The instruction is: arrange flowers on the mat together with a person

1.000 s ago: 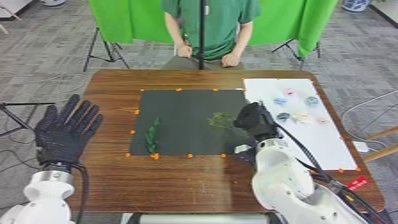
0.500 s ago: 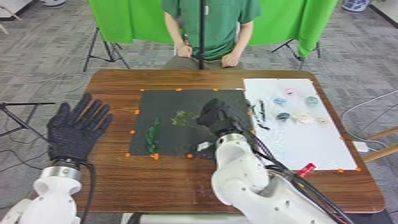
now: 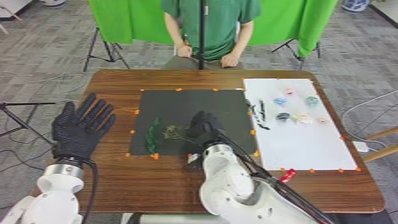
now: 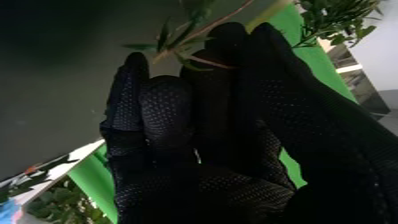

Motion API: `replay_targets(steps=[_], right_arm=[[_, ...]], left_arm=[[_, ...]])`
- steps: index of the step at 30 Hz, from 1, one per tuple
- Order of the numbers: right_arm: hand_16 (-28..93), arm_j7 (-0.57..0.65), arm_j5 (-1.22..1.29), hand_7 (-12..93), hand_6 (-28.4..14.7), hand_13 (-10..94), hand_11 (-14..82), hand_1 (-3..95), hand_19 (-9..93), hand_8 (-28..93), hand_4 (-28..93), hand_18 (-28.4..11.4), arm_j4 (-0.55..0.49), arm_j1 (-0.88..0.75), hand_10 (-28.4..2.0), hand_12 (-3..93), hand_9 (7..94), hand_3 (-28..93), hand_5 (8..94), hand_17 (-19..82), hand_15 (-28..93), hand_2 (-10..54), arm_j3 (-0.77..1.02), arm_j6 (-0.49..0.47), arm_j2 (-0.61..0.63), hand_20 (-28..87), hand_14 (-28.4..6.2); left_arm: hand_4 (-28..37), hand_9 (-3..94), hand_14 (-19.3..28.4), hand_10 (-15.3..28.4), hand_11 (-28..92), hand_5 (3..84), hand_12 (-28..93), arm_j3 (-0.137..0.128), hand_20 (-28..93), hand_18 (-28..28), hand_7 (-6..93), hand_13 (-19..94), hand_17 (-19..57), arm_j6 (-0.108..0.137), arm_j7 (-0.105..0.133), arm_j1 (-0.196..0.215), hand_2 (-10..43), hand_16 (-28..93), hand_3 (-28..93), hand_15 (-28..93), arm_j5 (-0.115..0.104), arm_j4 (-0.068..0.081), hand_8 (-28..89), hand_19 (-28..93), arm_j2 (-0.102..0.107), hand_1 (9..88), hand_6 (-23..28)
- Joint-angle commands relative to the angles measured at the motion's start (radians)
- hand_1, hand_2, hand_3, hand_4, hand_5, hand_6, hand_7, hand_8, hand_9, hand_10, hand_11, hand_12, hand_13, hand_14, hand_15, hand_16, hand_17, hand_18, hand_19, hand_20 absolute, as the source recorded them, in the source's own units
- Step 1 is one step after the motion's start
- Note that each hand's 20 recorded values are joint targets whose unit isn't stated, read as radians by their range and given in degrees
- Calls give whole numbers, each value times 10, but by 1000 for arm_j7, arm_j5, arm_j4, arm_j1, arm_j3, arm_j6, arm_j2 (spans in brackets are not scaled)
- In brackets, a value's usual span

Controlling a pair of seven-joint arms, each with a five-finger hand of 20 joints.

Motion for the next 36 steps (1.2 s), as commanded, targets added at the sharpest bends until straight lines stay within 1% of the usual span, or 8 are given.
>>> replay_targets(steps=[1, 6, 10, 19, 25, 29, 31, 36], right_arm=[[427, -31, 4, 401, -32, 527, 457, 514, 784, 22, -248, -239, -11, -20, -141, 587, 641, 728, 633, 254, 751, -95, -3, -22, -5, 260, -178], [411, -41, 16, 314, -37, 521, 460, 487, 788, 2, -246, -239, -25, -29, -145, 549, 630, 741, 631, 250, 748, -95, 5, -32, 8, 239, -179], [408, -51, 23, 239, -37, 517, 493, 452, 793, -130, -240, -240, -41, -42, -156, 499, 615, 754, 613, 246, 748, -95, 23, -41, 18, 228, -181], [407, -34, 17, 201, -50, 516, 545, 398, 799, -124, -229, -244, -105, -92, -173, 426, 607, 777, 591, 245, 752, -95, 82, -19, 92, 227, -186], [408, -11, 10, 192, -58, 510, 561, 387, 804, -115, -208, -247, -159, -166, -182, 391, 598, 774, 586, 242, 755, -88, 134, -62, 136, 222, -194], [404, -2, 19, 276, -53, 523, 565, 385, 814, -52, -204, -255, -185, -197, -185, 383, 614, 755, 636, 241, 758, -54, 145, -98, 143, 218, -197], [405, -2, 26, 330, -51, 532, 562, 393, 819, 47, -207, -257, -193, -204, -187, 385, 629, 729, 677, 246, 758, -16, 142, -114, 141, 218, -201], [415, -19, 63, 329, -52, 541, 527, 463, 822, 73, -216, -256, -210, -183, -182, 443, 648, 715, 715, 253, 755, 38, 104, -184, 138, 219, -200]], left_arm=[[-283, 381, 146, 146, 190, 434, 82, 1, 127, 148, 112, 284, -56, 15, -2, 10, 153, -78, 723, 307, -9, 5, -92, 376, 0, 260, 77], [-283, 382, 146, 146, 191, 436, 81, -5, 127, 148, 113, 285, -55, 8, 0, 20, 154, -79, 731, 309, -7, 3, -93, 376, -3, 260, 76], [-283, 383, 146, 147, 191, 436, 81, -4, 127, 148, 115, 285, -55, 8, 3, 20, 155, -79, 731, 310, -8, 3, -93, 376, -8, 262, 76], [-283, 381, 146, 146, 190, 436, 81, -35, 127, 148, 114, 285, -55, -6, 30, 58, 156, -80, 732, 310, -7, -10, -93, 376, -27, 264, 76], [-283, 381, 146, 147, 189, 435, 80, -44, 127, 148, 114, 285, -55, -7, 35, 71, 156, -80, 731, 309, -8, -15, -93, 375, -35, 265, 75], [-283, 381, 146, 146, 189, 435, 81, -57, 127, 149, 115, 286, -55, -2, 43, 88, 157, -80, 730, 309, -10, -20, -93, 376, -32, 264, 75], [-283, 381, 145, 146, 189, 435, 81, -54, 127, 148, 115, 286, -55, -4, 40, 86, 157, -80, 729, 308, -12, -19, -93, 375, -35, 264, 75], [-283, 382, 146, 147, 190, 435, 82, -36, 127, 149, 115, 286, -55, -6, 28, 74, 159, -79, 731, 309, -14, -13, -93, 375, -33, 262, 76]])
